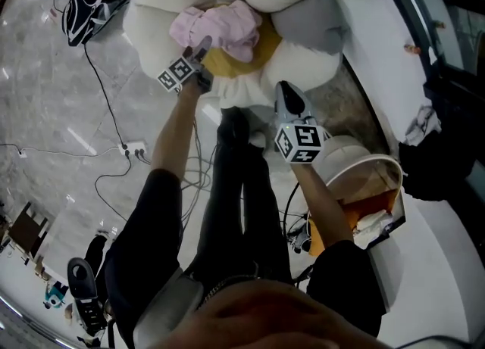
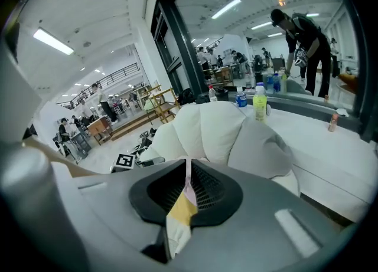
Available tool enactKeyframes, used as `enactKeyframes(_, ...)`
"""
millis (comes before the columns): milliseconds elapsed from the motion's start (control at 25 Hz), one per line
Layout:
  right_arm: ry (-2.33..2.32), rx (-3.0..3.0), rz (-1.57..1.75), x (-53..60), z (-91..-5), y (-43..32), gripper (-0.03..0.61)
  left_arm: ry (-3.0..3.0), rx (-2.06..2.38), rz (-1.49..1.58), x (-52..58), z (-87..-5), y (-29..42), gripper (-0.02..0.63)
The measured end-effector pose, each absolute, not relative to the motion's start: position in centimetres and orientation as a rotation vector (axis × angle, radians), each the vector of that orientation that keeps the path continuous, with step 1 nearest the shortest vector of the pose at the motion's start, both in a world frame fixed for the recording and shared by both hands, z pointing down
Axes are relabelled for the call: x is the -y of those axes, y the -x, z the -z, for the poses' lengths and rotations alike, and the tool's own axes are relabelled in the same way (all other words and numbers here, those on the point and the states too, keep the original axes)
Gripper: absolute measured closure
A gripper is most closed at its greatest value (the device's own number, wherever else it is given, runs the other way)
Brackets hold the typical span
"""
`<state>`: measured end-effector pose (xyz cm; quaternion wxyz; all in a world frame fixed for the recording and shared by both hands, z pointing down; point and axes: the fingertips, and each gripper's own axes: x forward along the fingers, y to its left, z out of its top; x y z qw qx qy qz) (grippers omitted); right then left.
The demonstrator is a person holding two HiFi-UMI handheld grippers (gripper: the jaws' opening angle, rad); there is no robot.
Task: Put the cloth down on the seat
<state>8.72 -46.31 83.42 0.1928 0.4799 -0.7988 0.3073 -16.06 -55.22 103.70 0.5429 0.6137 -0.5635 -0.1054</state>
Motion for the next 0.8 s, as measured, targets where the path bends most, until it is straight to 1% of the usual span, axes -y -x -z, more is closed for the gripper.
enactKeyframes(40, -1.335, 2.25, -0.852, 46.4, -83.0, -8.4, 0.566, -1.493, 1.339, 0.243, 55.5, -102.6, 16.0, 0.072)
enactKeyframes(80, -1.324, 2.256, -0.84, 46.3, -82.6, -8.2, 0.567, -1.526, 1.331, 0.241, 55.5, -101.4, 15.8, 0.109)
enactKeyframes(120, -1.313, 2.262, -0.828, 46.2, -82.1, -7.9, 0.567, -1.556, 1.313, 0.251, 55.4, -100.1, 15.6, 0.173)
enactKeyframes(160, -1.303, 2.271, -0.814, 46.2, -81.5, -7.6, 0.566, -1.58, 1.29, 0.272, 55.4, -98.8, 15.4, 0.22)
enactKeyframes(240, -1.283, 2.298, -0.791, 46.2, -79.9, -7.0, 0.568, -1.615, 1.249, 0.318, 55.1, -96.0, 15.3, 0.285)
enactKeyframes(360, -1.234, 2.367, -0.789, 46.1, -76.8, -5.5, 0.553, -1.66, 1.253, 0.331, 54.1, -91.5, 16.3, 0.467)
enactKeyframes(400, -1.217, 2.383, -0.773, 46.1, -75.6, -5.2, 0.553, -1.677, 1.26, 0.329, 53.7, -90.0, 16.3, 0.56)
enactKeyframes(440, -1.202, 2.394, -0.752, 46.2, -74.4, -5.0, 0.555, -1.696, 1.26, 0.324, 53.2, -88.4, 16.1, 0.603)
enactKeyframes(560, -1.159, 2.407, -0.677, 45.7, -70.6, -4.3, 0.561, -1.755, 1.258, 0.271, 51.0, -83.7, 15.1, 0.603)
enactKeyframes(600, -1.143, 2.414, -0.643, 45.6, -69.1, -4.1, 0.574, -1.784, 1.263, 0.241, 50.2, -81.7, 14.8, 0.603)
enactKeyframes(800, -1.048, 2.474, -0.553, 44.2, -61.1, -2.8, 0.575, -1.963, 1.315, 0.102, 47.0, -70.7, 12.7, 0.603)
